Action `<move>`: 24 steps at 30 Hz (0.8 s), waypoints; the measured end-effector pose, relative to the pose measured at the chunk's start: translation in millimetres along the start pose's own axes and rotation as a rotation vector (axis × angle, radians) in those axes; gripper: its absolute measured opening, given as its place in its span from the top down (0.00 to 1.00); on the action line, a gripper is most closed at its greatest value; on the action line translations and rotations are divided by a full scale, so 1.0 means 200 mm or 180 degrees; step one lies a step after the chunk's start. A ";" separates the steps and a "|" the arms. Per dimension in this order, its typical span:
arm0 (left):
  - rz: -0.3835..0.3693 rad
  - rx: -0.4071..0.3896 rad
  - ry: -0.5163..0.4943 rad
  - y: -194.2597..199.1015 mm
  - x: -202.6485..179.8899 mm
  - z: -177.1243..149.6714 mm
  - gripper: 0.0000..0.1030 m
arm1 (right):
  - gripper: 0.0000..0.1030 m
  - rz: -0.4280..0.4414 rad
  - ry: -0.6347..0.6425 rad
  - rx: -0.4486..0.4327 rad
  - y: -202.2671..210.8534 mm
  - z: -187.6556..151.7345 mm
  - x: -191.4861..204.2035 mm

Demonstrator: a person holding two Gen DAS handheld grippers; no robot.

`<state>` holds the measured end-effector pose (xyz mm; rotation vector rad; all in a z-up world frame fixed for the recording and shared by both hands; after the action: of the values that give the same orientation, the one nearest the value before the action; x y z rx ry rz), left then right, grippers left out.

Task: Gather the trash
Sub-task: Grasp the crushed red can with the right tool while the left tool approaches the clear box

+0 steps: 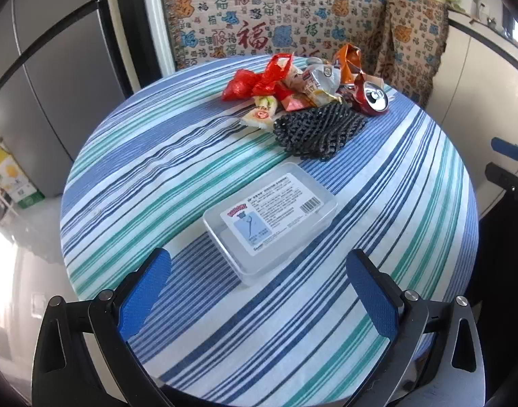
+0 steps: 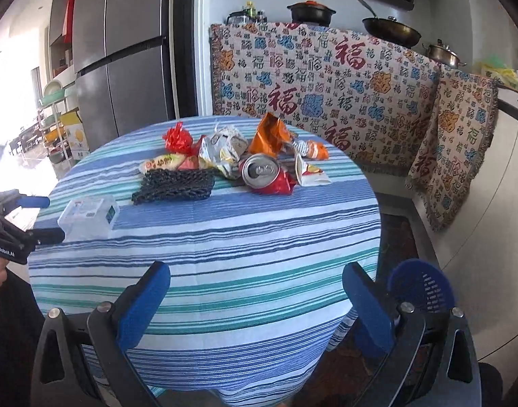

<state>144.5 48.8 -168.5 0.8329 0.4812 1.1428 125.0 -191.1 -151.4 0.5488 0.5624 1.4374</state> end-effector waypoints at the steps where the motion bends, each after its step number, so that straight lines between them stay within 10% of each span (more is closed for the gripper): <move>1: 0.0003 -0.0002 -0.0032 -0.02 0.00 0.00 0.00 | 0.00 0.0019 0.0033 0.0072 -0.05 -0.01 0.00; 24: -0.0195 0.0263 -0.0075 -0.34 0.09 0.10 0.00 | 0.00 0.0369 0.0273 0.0767 -0.47 -0.01 -0.12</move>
<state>206.8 47.2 -207.6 0.8963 0.5339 1.0613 193.8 -221.4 -213.4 0.7224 0.7894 1.5179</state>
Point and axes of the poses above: each gripper's, at about its wrist camera, not at the fingertips, and y roughly against the way its jaws point, x to its left, z to its top, the point moved 4 cm from there along -y, roughly the way its jaws point, and after that the axes turned 2 degrees about -y, right-handed, at the moved point
